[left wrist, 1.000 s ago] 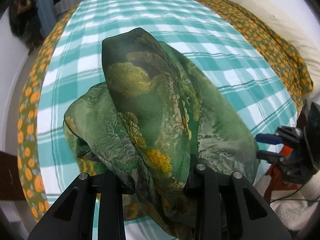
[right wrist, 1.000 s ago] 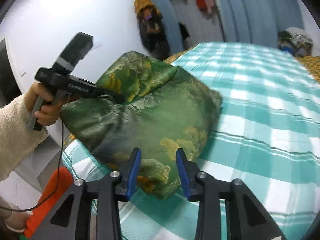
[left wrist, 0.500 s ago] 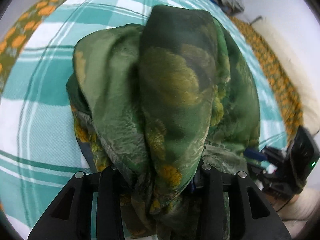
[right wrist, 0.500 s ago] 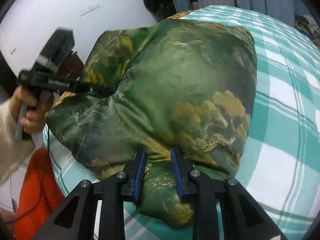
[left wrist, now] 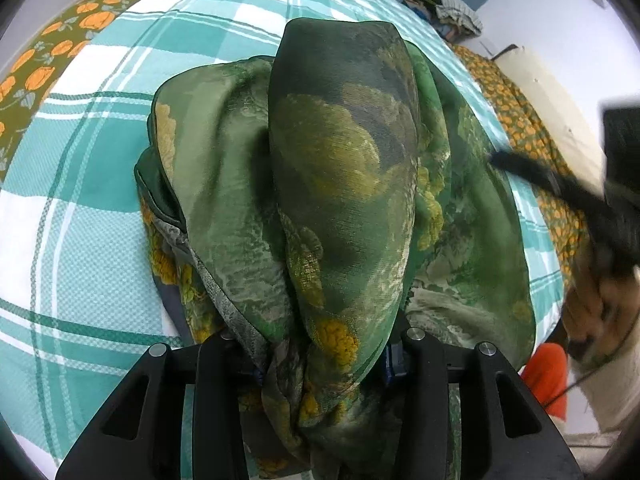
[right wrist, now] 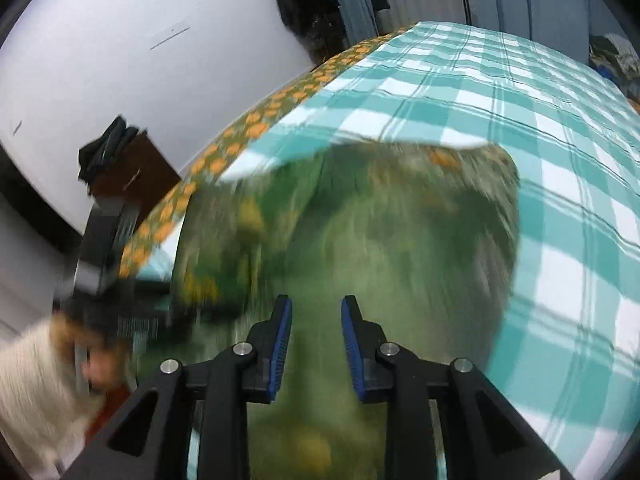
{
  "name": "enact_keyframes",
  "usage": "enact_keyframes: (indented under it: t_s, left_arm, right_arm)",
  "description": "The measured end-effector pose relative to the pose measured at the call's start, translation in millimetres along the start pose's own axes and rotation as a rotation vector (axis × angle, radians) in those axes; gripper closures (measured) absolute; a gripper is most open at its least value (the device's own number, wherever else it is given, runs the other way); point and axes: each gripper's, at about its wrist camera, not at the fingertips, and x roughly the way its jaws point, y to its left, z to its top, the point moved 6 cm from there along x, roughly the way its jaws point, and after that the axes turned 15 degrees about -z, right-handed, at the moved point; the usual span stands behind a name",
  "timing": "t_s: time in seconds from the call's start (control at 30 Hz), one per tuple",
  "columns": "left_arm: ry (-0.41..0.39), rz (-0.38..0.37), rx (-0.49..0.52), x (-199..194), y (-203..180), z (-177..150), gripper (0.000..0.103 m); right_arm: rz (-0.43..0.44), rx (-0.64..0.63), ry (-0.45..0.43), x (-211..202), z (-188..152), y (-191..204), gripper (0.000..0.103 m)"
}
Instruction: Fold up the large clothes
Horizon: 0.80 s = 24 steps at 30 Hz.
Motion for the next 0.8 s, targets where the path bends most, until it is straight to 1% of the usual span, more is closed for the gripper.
enact_keyframes:
  t_s: [0.03,0.13,0.17,0.27,0.37,0.47,0.57,0.67,0.73,0.8]
  left_arm:
    - [-0.003,-0.007,-0.003,-1,2,-1,0.06]
    - [-0.017,-0.029,-0.019,-5,12,-3,0.06]
    - [-0.019,-0.035,-0.025,-6,15,-4,0.06]
    - [-0.028,-0.05,-0.047,-2,25,-6,0.061]
    - [-0.04,-0.059,-0.068,1,32,-4,0.061]
    - [-0.032,-0.057,-0.073,0,33,-3,0.061]
    - [-0.021,-0.047,-0.06,-4,30,-4,0.061]
    - [-0.026,-0.04,-0.054,-8,24,-6,0.061]
    - [-0.032,-0.042,-0.062,-9,23,-7,0.06]
    - [-0.035,-0.041,-0.063,-10,23,-8,0.06]
  right_arm:
    - [0.023,0.016,-0.012,13,14,5,0.078]
    - [0.003,0.011,-0.026,48,30,13,0.078]
    - [-0.01,0.007,-0.015,66,30,15,0.078]
    - [-0.057,-0.012,0.062,111,17,15,0.078]
    - [-0.108,-0.046,0.056,128,11,19,0.079]
    - [-0.131,-0.053,0.055,136,12,20,0.079]
    - [-0.108,-0.036,0.059,125,16,18,0.079]
    - [-0.036,-0.008,0.054,88,17,15,0.076]
    - [-0.018,-0.03,0.027,50,2,8,0.076]
    - [-0.027,-0.061,-0.009,14,-25,-1,0.076]
